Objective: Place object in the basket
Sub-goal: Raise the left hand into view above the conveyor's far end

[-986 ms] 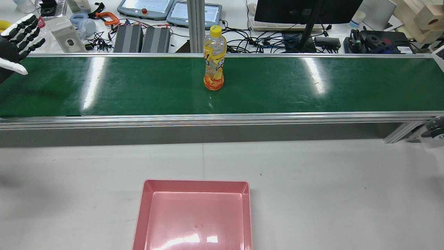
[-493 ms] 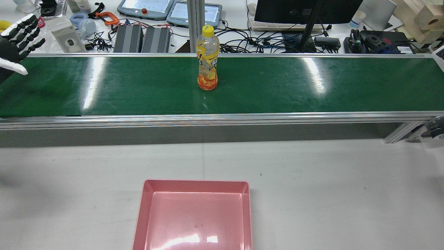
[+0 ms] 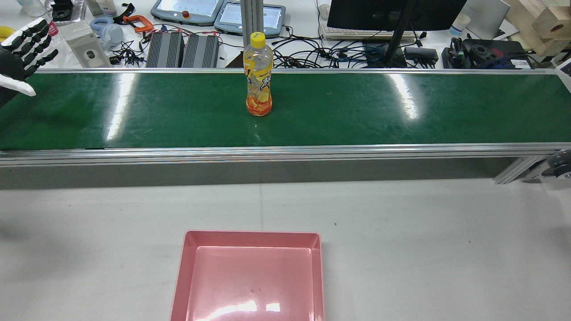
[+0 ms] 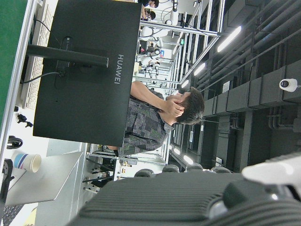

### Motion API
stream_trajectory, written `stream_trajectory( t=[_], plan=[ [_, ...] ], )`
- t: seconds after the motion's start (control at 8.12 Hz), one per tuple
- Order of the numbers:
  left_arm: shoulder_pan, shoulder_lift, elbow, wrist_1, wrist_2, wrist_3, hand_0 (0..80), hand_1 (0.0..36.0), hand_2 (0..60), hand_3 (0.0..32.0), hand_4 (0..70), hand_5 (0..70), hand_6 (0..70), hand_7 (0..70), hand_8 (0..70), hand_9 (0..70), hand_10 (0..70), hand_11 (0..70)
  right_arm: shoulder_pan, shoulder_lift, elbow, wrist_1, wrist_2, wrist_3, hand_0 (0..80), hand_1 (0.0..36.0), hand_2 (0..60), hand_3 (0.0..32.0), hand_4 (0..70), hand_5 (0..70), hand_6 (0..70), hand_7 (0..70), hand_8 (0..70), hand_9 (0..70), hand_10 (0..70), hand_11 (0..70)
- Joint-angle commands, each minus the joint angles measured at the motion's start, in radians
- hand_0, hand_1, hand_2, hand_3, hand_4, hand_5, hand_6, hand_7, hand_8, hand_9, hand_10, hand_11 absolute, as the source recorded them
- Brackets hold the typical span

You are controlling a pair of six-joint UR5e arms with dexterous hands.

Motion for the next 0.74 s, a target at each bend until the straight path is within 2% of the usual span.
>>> stream_trajectory(
  t=[0.0,0.62],
  plan=[
    [0.0,0.0,0.0,0.0,0.0,0.0,60.3,9.5,0.0,0.0,0.0,9.5,0.0,0.0,0.0,0.0,3.9,7.9,0.0,0.0,0.0,-0.001,0.0,0.0,0.0,0.0,0.0,0.0,0.0,0.0,0.0,0.0,0.0,0.0,0.0,0.0],
    [0.0,0.0,0.0,0.0,0.0,0.0,60.8,9.7,0.0,0.0,0.0,8.9,0.0,0.0,0.0,0.0,3.3,7.0,0.0,0.0,0.0,0.0,0.0,0.0,0.0,0.0,0.0,0.0,0.0,0.0,0.0,0.0,0.0,0.0,0.0,0.0]
  ],
)
